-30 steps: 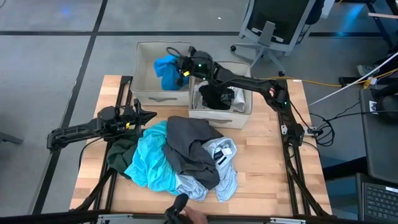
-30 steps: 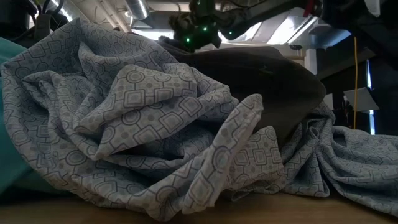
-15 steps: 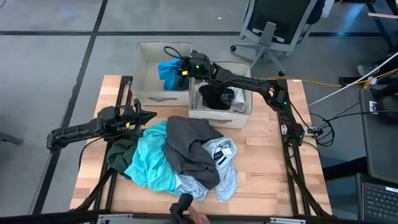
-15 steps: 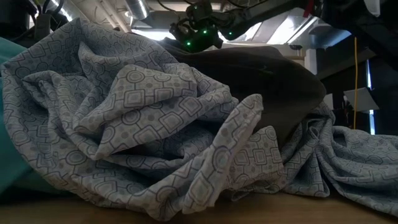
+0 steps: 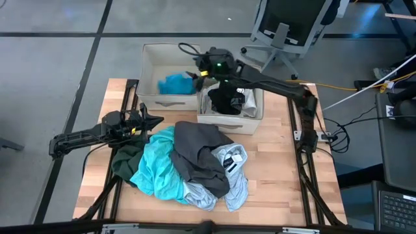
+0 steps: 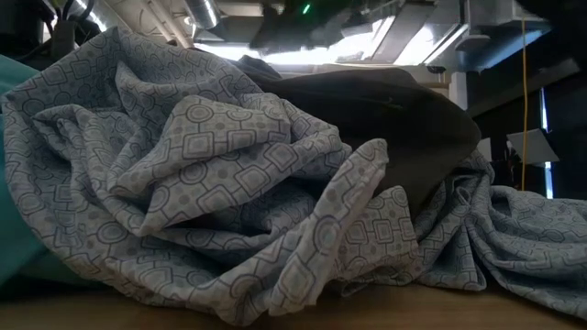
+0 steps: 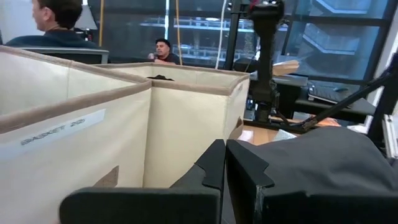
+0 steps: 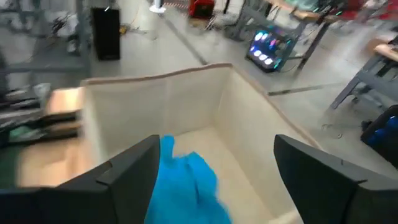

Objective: Sort clothes
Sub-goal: Put the light blue shorts into the left laundry organizer

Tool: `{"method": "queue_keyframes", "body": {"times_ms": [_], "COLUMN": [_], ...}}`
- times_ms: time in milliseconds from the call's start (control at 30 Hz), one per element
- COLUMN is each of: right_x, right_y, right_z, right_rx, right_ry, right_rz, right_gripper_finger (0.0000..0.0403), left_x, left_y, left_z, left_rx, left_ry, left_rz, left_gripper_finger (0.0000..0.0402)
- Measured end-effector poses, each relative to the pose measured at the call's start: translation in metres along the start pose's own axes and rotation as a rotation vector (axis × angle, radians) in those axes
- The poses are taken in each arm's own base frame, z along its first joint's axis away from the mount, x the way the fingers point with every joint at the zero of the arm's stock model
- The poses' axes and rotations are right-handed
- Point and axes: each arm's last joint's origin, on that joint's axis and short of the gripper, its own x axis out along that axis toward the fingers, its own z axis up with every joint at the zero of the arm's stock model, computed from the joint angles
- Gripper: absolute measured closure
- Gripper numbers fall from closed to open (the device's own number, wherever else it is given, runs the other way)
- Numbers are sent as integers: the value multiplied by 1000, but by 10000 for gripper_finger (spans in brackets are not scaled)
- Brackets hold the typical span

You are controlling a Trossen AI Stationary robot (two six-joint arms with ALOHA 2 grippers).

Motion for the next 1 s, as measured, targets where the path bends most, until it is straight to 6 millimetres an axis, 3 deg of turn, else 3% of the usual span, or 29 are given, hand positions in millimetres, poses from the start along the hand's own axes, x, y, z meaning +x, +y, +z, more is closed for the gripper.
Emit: {"method": "queue_keyframes", "body": {"times_ms": [200,400,633,767,1000], "right_x": [-89,-159,-198,-217,-246], "right_y": [27,63,109,131,175], "right_z": [34,32,-26,-61,-117], "right_rx": [-33,-44,-43,15,91], "right_ry": [79,218,272,211,104], "right_rz": [51,69,71,122,173], "right_gripper_finger": [87,87,87,87,87], "left_x": [0,-1,3,12,23], "left_y": [1,0,-2,-4,-12], "left_z": [0,4,32,53,110], "left_rx": [-34,-57,-136,-154,-130], "left_ry": [0,43,125,236,435], "left_rz": [23,27,20,36,27], "left_gripper_finger": [368,253,128,113,112]}}
